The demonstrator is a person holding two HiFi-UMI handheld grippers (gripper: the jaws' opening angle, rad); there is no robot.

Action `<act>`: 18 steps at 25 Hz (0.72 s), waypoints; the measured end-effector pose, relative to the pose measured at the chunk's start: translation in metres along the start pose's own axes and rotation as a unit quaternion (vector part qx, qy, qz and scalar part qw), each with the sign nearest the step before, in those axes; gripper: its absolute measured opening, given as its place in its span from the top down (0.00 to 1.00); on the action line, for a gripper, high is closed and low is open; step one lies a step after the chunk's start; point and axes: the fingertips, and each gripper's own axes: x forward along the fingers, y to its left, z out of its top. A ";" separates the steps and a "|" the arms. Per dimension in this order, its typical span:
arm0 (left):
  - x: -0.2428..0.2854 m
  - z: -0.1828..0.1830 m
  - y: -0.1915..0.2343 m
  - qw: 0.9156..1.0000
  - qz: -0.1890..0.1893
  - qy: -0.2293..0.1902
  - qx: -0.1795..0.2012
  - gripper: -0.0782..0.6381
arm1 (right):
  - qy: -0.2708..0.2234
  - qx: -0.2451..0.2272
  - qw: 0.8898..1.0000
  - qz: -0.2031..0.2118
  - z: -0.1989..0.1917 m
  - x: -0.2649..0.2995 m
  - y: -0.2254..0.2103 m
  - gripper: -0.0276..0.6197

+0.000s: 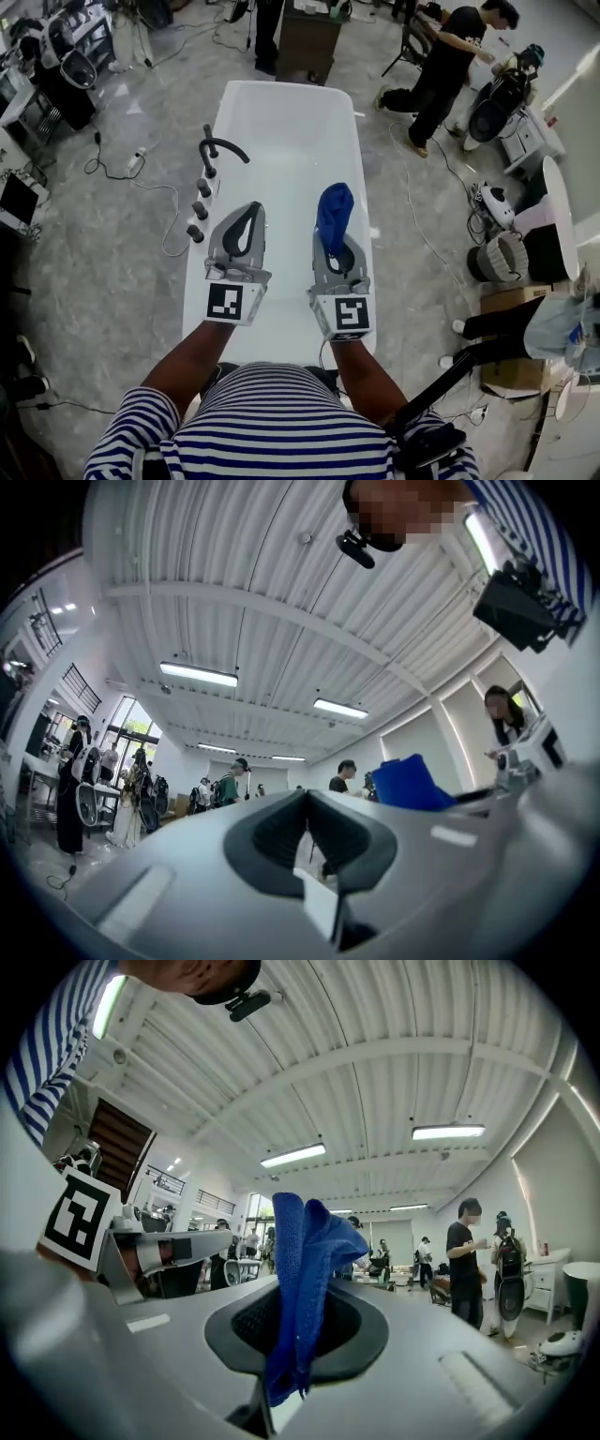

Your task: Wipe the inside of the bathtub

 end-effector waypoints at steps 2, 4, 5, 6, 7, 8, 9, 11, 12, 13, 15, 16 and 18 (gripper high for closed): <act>-0.005 0.001 -0.001 1.000 0.001 0.008 -0.002 0.89 | -0.005 -0.008 1.000 -0.004 0.000 -0.006 0.005 0.89; -0.011 -0.002 0.003 1.000 0.010 0.018 -0.001 0.89 | -0.012 -0.006 1.000 -0.006 0.002 -0.010 0.009 0.89; -0.013 -0.003 0.006 1.000 0.015 0.023 0.001 0.89 | -0.014 -0.001 1.000 -0.006 0.004 -0.012 0.011 0.89; -0.015 -0.003 0.007 0.999 0.020 0.027 0.004 0.89 | -0.015 0.004 1.000 -0.007 0.006 -0.013 0.012 0.89; -0.015 -0.001 0.008 0.999 0.023 0.027 0.007 0.89 | -0.016 0.007 1.000 -0.008 0.006 -0.014 0.011 0.89; -0.016 0.001 0.009 0.999 0.023 0.025 0.010 0.89 | -0.016 0.007 1.000 -0.010 0.007 -0.015 0.011 0.89; -0.016 0.004 0.008 0.999 0.022 0.022 0.014 0.89 | -0.018 0.005 1.000 -0.011 0.008 -0.016 0.011 0.89; -0.016 0.010 0.004 1.000 0.017 0.013 0.019 0.89 | -0.025 -0.004 1.000 -0.013 0.016 -0.016 0.010 0.89; -0.017 0.012 0.002 1.000 0.015 0.010 0.020 0.89 | -0.025 -0.005 1.000 -0.014 0.018 -0.016 0.010 0.89; -0.018 0.014 0.000 1.000 0.013 0.007 0.021 0.89 | -0.023 -0.002 1.000 -0.015 0.020 -0.017 0.010 0.89; -0.021 0.017 -0.002 1.000 0.011 0.005 0.022 0.89 | -0.029 0.004 0.999 -0.015 0.022 -0.017 0.012 0.89; -0.022 0.019 -0.003 1.000 0.010 0.004 0.023 0.89 | -0.031 0.004 0.999 -0.014 0.024 -0.017 0.013 0.89; -0.023 0.020 -0.003 1.000 0.011 0.005 0.024 0.89 | -0.032 0.002 0.999 -0.010 0.025 -0.017 0.015 0.89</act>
